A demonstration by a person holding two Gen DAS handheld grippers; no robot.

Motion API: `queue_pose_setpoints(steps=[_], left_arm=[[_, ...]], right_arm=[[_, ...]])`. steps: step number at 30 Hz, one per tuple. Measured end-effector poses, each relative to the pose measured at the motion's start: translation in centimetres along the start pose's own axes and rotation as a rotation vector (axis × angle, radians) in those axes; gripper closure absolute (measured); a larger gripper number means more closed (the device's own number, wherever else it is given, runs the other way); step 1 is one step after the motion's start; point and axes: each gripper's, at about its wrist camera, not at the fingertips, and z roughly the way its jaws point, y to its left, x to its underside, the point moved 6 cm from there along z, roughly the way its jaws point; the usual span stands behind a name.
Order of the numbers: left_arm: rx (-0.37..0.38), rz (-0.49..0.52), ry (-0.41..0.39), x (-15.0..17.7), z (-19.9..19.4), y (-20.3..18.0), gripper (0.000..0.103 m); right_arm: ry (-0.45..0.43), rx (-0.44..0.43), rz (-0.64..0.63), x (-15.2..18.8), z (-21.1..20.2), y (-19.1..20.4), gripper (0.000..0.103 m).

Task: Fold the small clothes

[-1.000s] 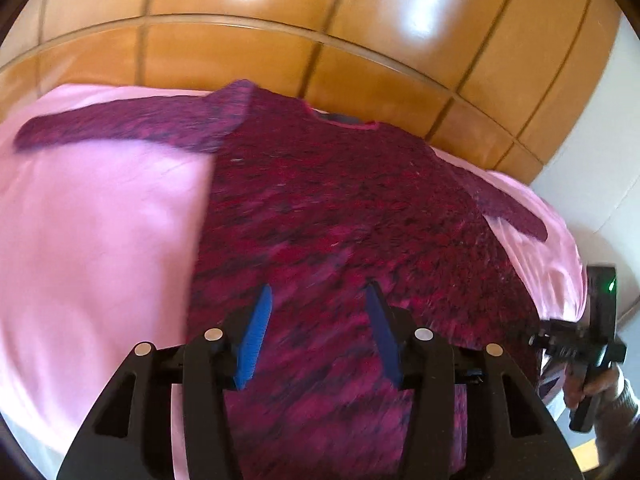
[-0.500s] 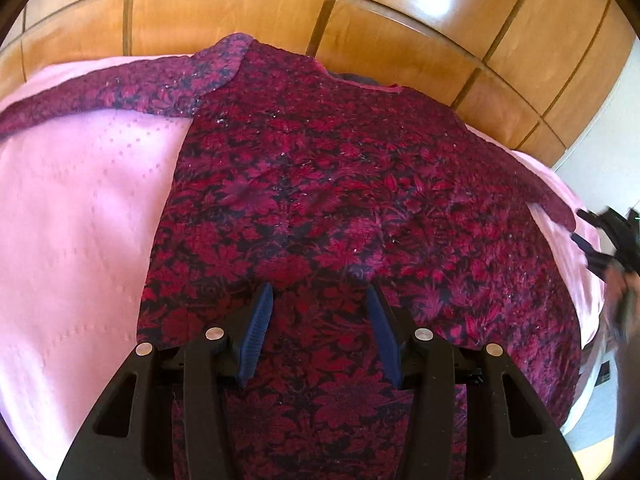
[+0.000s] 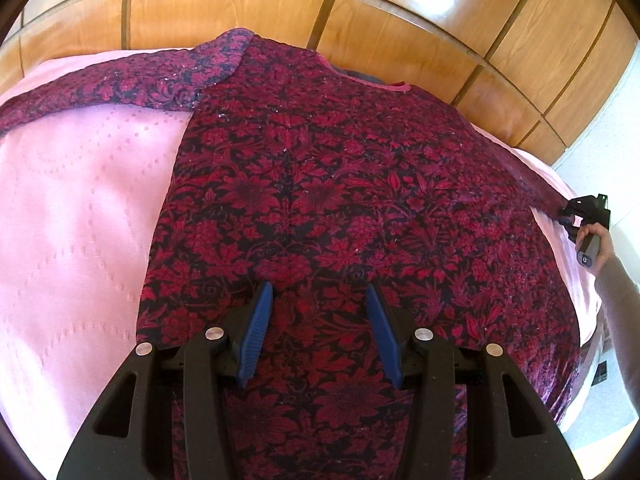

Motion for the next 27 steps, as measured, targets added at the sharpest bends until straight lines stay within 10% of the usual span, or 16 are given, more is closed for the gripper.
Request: queue_pose_setpoints(steps=[13, 27], left_arm=[[0.011, 0.010, 0.004, -0.5, -0.4, -1.0, 0.039], [0.186, -0.132, -0.050, -4.7, -2.7, -0.3, 0.062]], right_arm=[[0.034, -0.246, -0.575, 8.8, -6.3, 17.6, 0.095], [0.262, -0.310, -1.132, 33.9, -4.8, 30.1, 0.095]])
